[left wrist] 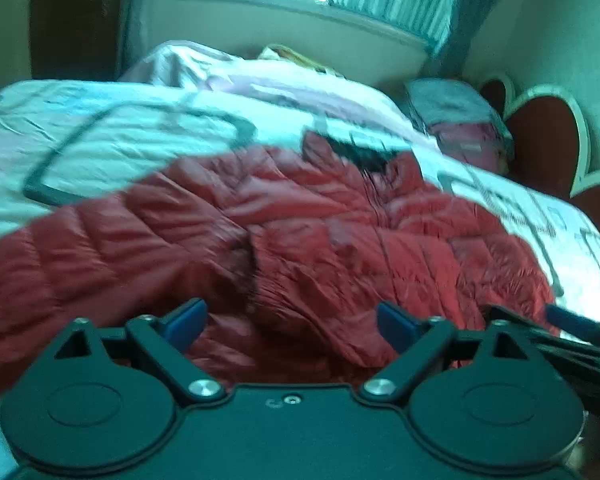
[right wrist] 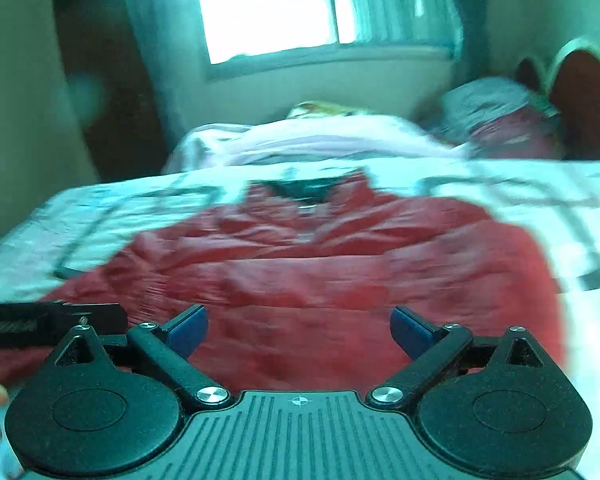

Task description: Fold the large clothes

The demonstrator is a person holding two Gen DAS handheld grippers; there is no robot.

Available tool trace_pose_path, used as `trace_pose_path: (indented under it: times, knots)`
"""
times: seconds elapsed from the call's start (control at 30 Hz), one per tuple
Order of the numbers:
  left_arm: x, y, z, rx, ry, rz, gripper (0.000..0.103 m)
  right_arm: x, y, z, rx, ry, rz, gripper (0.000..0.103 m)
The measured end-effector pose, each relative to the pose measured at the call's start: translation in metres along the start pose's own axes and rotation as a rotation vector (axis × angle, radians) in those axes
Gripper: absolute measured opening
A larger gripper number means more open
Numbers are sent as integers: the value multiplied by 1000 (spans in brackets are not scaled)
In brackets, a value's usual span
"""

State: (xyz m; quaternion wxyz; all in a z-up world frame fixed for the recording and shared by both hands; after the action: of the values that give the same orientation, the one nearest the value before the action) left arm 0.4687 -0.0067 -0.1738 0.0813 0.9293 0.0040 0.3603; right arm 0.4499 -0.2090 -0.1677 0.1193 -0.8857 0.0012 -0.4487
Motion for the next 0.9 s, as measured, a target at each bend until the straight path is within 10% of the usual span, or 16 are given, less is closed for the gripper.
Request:
trace_pose_path:
  times: [0.17,0.3,0.63,0.73,0.9]
  knots:
    - [-4,0,32,-6,-15,-56,65,-12,59,-20,-136,-2,36,97]
    - [-7,-13,44,-26,-9,-117,30,-24,102,-21,-213,-37,109,97]
    - [0,-10,35,-74,82,-82,5,-43,139,-7,-268,-90,163,96]
    - [10,-13,22,-65,139,-96,4,-43,145,-3,-264,-106,169,73]
    - [32,-26,4,-15,237,-90,4,-36,147,11,-262,-106,175,70]
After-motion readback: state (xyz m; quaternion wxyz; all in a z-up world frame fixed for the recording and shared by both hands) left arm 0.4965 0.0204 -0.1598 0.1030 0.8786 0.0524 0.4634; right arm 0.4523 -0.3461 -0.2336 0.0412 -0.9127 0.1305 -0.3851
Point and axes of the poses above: each gripper's, at about its wrist camera, not at the fingertips, and z roughly the way its jaws point, y to its right, x to its top, the point moved 3 cm from there along z, roughly the way its jaws point, and after that the axes turned 4 degrees about z, right-handed, at the moved point
